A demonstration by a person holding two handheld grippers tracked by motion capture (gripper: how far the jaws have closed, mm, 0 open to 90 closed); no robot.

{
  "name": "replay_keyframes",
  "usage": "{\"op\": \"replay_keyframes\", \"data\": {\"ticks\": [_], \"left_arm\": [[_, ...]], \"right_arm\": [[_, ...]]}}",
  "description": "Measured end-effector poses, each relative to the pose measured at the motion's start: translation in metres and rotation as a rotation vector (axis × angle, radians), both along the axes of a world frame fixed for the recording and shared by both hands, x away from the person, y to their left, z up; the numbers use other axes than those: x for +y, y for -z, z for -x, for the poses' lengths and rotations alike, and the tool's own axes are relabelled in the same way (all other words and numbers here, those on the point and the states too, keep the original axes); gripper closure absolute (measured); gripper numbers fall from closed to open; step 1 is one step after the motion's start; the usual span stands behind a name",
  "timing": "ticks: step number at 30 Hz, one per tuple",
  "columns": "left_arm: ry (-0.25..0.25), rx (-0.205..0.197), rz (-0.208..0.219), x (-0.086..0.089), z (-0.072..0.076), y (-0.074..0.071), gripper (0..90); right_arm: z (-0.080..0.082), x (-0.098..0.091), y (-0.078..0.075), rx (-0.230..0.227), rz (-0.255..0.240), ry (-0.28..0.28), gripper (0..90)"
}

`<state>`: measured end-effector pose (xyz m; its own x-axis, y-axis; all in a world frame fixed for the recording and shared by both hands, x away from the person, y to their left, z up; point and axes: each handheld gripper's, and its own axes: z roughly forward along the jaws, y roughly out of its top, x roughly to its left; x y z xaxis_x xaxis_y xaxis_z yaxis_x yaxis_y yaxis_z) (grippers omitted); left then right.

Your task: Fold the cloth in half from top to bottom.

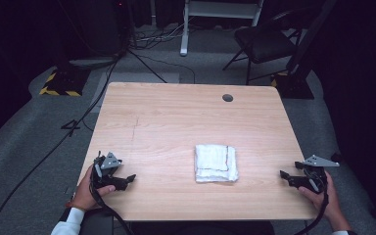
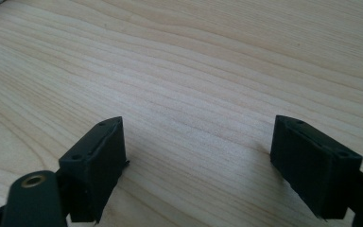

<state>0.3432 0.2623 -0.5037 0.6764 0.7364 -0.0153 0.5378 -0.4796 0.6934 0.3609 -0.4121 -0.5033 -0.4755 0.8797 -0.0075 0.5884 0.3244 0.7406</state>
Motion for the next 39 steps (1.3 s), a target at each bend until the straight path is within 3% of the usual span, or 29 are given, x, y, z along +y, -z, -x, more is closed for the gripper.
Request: {"op": "replay_keyframes", "data": {"ticks": [7, 39], "left_arm": [[-0.025, 0.002, 0.001, -0.0022, 0.0012, 0.0, 18.4], [-0.025, 0.001, 0.002, -0.0022, 0.001, 0.0001, 18.4]], "right_arm": [[-0.0008, 0.0003, 0.0001, 0.002, -0.001, 0.001, 18.1], [-0.0017, 0.0006, 0.0002, 0.004, -0.001, 0.002, 17.8]]}}
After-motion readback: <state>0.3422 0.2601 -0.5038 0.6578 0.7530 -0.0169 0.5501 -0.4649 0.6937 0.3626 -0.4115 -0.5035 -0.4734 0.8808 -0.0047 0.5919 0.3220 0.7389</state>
